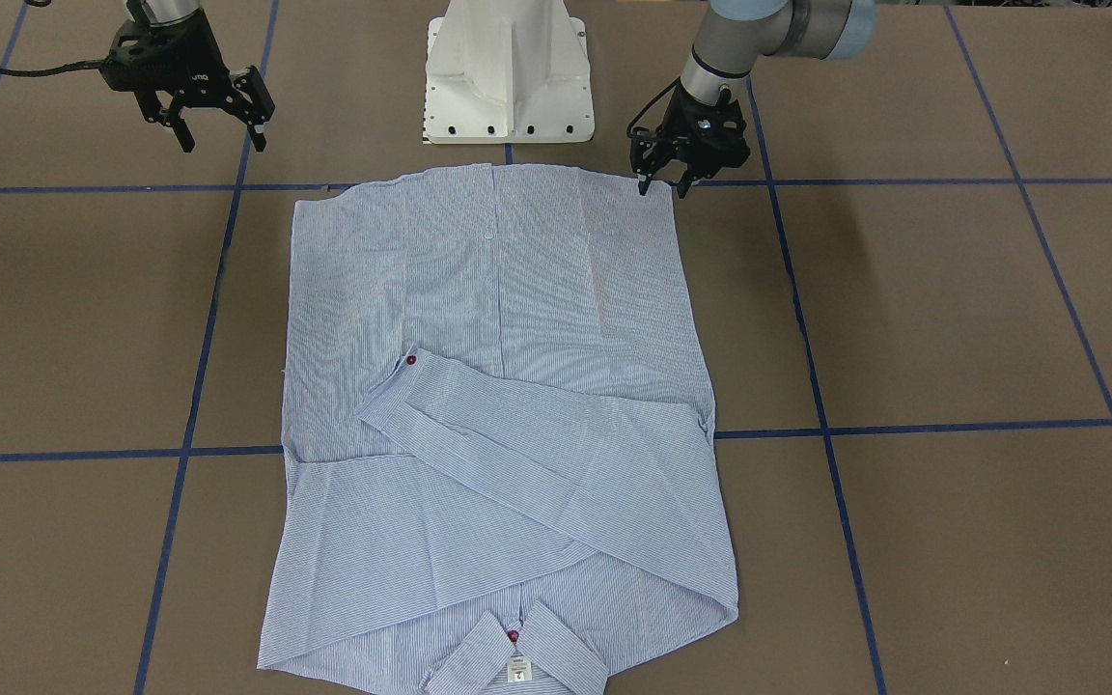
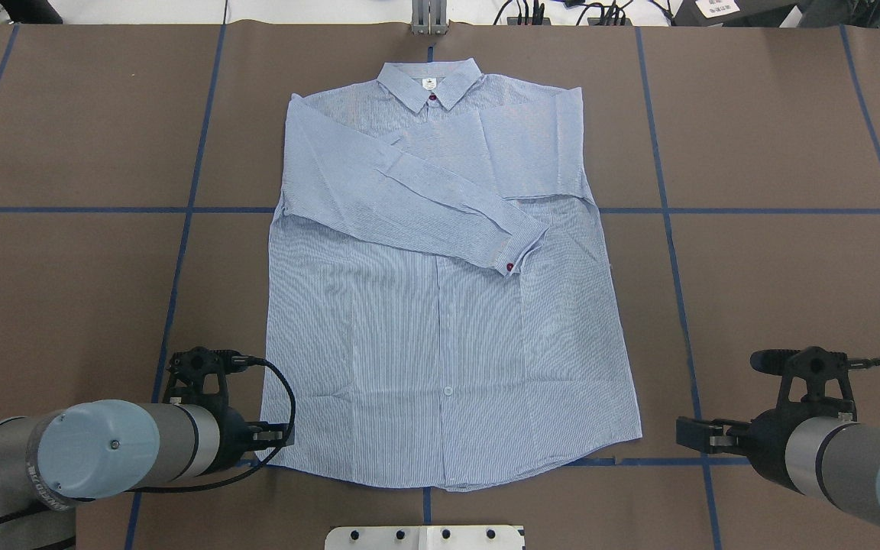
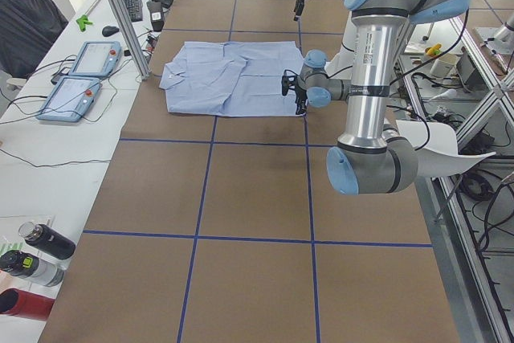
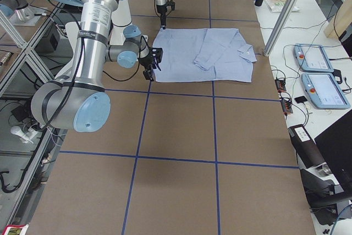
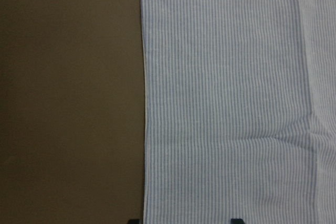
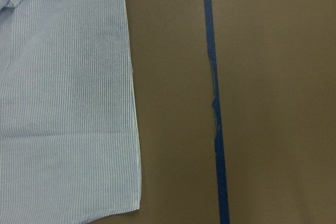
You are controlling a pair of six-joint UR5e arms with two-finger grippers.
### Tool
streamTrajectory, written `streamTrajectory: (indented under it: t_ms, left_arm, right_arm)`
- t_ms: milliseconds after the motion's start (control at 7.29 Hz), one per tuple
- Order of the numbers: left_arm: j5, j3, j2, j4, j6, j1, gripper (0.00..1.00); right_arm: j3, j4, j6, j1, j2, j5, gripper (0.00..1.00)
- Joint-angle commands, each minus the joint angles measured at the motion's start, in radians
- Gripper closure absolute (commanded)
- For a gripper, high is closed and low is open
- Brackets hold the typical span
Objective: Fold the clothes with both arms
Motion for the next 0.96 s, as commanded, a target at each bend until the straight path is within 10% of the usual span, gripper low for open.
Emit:
streamTrajectory:
  t_ms: [0,823]
  left_arm:
    - [-0.002,0.014,-0.003,-0.001,-0.001,0.002,0.39]
    - [-0.005,0.025,-0.006,0.002,-0.003,0.007,0.43]
  right_arm:
    - [0.0,0.0,0.0,0.001,0.0,0.001,0.0]
    - [0.001,0.0,0.0,0.001,-0.001,0.001,0.0]
